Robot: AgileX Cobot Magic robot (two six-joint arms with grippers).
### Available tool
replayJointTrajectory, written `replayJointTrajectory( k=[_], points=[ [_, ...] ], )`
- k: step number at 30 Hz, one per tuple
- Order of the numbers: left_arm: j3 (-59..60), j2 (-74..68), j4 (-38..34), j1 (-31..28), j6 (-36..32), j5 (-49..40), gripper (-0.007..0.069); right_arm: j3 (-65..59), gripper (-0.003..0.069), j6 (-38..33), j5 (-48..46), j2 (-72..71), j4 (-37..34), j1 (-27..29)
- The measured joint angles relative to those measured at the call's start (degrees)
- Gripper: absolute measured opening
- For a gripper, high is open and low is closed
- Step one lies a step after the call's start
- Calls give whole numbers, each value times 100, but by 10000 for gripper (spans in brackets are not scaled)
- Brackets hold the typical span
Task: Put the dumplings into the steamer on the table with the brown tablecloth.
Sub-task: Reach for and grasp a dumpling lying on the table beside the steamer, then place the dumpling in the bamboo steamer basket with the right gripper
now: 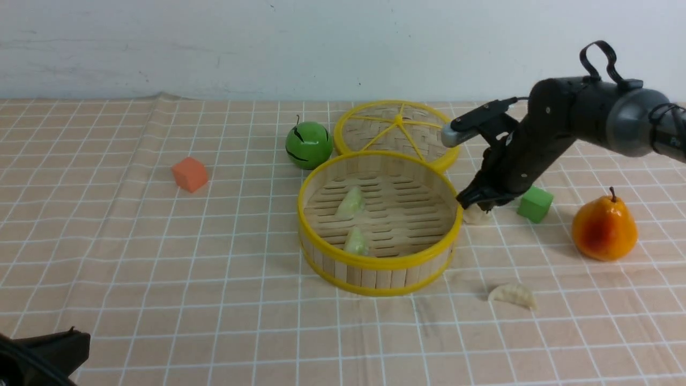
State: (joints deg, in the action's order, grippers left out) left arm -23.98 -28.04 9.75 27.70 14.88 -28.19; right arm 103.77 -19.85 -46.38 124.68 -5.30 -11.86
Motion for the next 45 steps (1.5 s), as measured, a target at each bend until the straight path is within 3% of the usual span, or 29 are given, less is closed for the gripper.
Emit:
replayJointTrajectory(
  k=[6, 13, 15, 19, 25, 29, 33, 42, 45],
  points=[
    [0, 0, 10, 0, 6, 240, -14, 1030, -19, 14, -799, -93, -363, -74],
    [4, 0, 30, 0, 6, 260, -14, 1172, 13, 104, -862, 3, -275, -64],
    [11, 0, 30, 0, 6, 273, -14, 1172, 48, 293, -883, 146, -246, 14],
    [140, 0, 24, 0, 6, 365, -14, 1172, 210, 689, -994, 657, -166, 108],
    [327, 0, 24, 0, 6, 608, -14, 1172, 378, 743, -874, 1024, -516, 96],
    [346, 0, 24, 0, 6, 650, -13, 1185, 371, 676, -817, 1083, -645, 102],
    [346, 0, 24, 0, 6, 657, -13, 1185, 242, 635, -829, 1083, -675, 102],
    [346, 0, 24, 0, 6, 755, -11, 1213, 244, 622, -1107, 650, 126, 91],
    [346, 0, 42, 0, 6, 799, -10, 1353, 244, 622, -1148, 374, -43, 82]
  ],
)
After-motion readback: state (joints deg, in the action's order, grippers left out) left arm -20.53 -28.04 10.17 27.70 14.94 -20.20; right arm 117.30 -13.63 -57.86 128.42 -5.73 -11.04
